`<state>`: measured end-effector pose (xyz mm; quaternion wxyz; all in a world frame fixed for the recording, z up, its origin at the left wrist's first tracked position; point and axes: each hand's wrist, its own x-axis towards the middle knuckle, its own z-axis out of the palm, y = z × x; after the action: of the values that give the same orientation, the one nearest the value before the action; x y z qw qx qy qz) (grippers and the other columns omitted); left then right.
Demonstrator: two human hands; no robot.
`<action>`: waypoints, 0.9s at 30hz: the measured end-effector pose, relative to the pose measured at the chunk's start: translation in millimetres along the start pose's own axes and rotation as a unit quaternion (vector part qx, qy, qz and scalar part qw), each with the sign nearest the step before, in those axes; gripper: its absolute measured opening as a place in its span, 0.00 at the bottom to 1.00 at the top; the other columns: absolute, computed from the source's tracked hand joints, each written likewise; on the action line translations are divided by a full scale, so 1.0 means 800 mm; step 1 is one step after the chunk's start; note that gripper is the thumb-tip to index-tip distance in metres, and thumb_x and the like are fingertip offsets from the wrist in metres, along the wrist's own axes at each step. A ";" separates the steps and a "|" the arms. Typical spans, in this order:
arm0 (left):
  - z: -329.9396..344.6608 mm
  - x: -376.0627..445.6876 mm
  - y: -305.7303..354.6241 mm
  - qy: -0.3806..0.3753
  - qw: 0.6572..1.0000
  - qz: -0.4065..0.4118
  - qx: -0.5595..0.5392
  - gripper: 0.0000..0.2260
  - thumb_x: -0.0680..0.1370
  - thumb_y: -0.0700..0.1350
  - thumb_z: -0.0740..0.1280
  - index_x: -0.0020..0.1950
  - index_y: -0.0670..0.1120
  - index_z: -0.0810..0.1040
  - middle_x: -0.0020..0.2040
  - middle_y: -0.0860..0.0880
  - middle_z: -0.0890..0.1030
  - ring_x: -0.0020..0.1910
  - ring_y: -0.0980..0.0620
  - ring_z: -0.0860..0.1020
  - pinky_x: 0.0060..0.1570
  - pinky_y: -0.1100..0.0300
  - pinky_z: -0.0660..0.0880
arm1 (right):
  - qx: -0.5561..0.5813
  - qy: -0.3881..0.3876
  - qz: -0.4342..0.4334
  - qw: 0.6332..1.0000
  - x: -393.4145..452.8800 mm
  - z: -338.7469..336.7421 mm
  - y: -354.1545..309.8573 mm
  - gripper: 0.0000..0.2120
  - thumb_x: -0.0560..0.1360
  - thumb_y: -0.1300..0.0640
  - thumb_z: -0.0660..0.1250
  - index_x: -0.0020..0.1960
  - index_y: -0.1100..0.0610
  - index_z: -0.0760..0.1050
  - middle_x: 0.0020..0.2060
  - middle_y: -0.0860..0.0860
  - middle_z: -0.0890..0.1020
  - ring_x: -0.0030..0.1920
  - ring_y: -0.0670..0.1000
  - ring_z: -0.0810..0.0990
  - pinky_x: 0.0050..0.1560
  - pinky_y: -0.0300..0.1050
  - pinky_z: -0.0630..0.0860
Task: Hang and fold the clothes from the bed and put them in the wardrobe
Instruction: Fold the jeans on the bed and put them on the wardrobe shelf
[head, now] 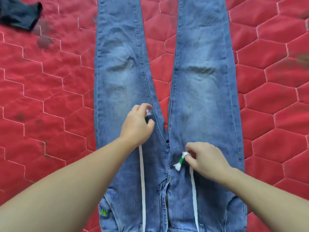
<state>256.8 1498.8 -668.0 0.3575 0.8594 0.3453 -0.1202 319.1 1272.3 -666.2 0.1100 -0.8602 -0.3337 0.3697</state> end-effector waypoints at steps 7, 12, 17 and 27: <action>0.010 0.064 0.069 0.040 0.980 0.152 0.124 0.20 0.74 0.47 0.68 0.66 0.51 0.75 0.64 0.51 0.75 0.64 0.47 0.72 0.58 0.51 0.67 | 0.048 0.030 0.102 0.993 0.063 -0.097 0.032 0.25 0.66 0.29 0.64 0.35 0.51 0.78 0.33 0.45 0.82 0.40 0.50 0.79 0.44 0.48 0.77; 0.023 0.171 0.104 -0.024 0.934 0.253 0.252 0.26 0.78 0.61 0.59 0.76 0.61 0.60 0.80 0.53 0.56 0.79 0.50 0.52 0.75 0.46 0.49 | 0.060 0.113 0.073 0.989 0.152 -0.178 0.086 0.11 0.72 0.46 0.67 0.35 0.50 0.77 0.32 0.43 0.81 0.39 0.50 0.81 0.44 0.50 0.77; 0.019 0.264 0.106 -0.014 0.922 0.259 0.286 0.31 0.76 0.69 0.50 0.78 0.64 0.48 0.80 0.59 0.45 0.79 0.54 0.40 0.75 0.46 0.36 | 0.078 0.211 0.065 0.972 0.276 -0.258 0.107 0.02 0.72 0.54 0.69 0.41 0.50 0.79 0.35 0.45 0.81 0.41 0.51 0.80 0.45 0.45 0.74; 0.027 0.287 0.086 0.108 0.906 0.358 0.197 0.34 0.65 0.61 0.67 0.71 0.57 0.72 0.75 0.53 0.68 0.74 0.50 0.64 0.69 0.41 0.61 | 0.134 0.333 0.125 0.925 0.472 -0.372 0.092 0.23 0.72 0.48 0.70 0.64 0.56 0.73 0.59 0.55 0.76 0.61 0.55 0.73 0.61 0.46 0.67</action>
<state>472.2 1565.3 -751.4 0.1605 0.9858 0.0202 0.0445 756.6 1480.9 -701.8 0.2816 -0.9457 -0.1150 0.1143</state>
